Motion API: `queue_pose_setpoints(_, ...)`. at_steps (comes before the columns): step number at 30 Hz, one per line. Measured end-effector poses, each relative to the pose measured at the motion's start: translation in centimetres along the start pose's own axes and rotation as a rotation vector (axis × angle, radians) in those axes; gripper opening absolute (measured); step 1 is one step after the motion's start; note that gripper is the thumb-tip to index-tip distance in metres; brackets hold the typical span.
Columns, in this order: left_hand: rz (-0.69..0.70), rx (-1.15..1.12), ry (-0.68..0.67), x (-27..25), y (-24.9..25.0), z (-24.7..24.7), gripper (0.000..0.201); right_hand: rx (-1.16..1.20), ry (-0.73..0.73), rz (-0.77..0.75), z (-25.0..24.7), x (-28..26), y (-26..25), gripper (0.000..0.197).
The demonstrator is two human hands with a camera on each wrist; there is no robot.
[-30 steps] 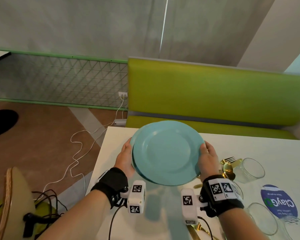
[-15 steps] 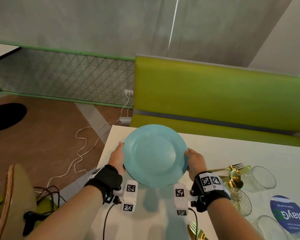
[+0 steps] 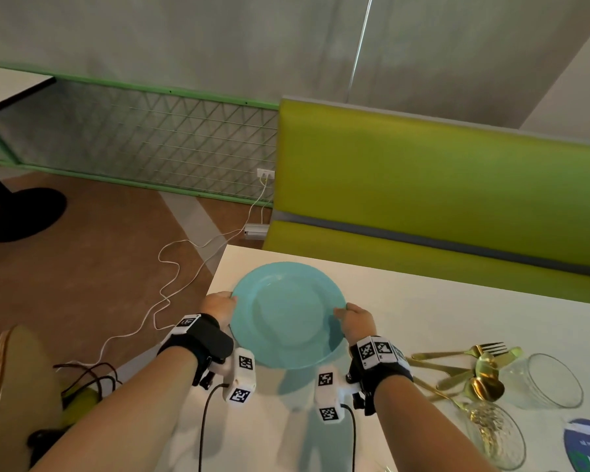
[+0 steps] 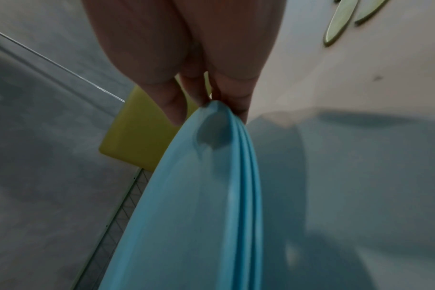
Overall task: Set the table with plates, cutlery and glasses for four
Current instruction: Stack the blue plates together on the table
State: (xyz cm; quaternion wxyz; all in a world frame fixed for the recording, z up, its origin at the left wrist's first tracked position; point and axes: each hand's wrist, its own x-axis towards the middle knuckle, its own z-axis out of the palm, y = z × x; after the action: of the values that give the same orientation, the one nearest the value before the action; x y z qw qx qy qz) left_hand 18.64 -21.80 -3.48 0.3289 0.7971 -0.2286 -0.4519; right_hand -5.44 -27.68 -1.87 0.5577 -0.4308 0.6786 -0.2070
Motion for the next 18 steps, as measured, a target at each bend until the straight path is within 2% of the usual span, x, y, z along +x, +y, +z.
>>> queue_pose_setpoints(4, 0.004, 0.114, 0.07, 0.5, -0.6, -0.8, 0.031, 0.04, -0.053, 0.004, 1.0, 0.4, -0.1, 0.017)
queue_pose_setpoints(10, -0.013, 0.158, 0.132, 1.1, -0.9, -1.2, 0.032, 0.093, -0.107, -0.025, 2.2, 0.6, -0.3, 0.001)
queue_pose_setpoints(14, -0.015, 0.129, 0.134, 1.0, -0.9, -1.1, 0.032, 0.131, -0.131, -0.035, 2.4, 0.8, -0.8, 0.006)
queue_pose_setpoints(18, 0.001, 0.13, 0.14, 0.9, -0.4, -0.9, 0.04, 0.116, -0.141, -0.036, 2.7, 0.9, -0.9, 0.026)
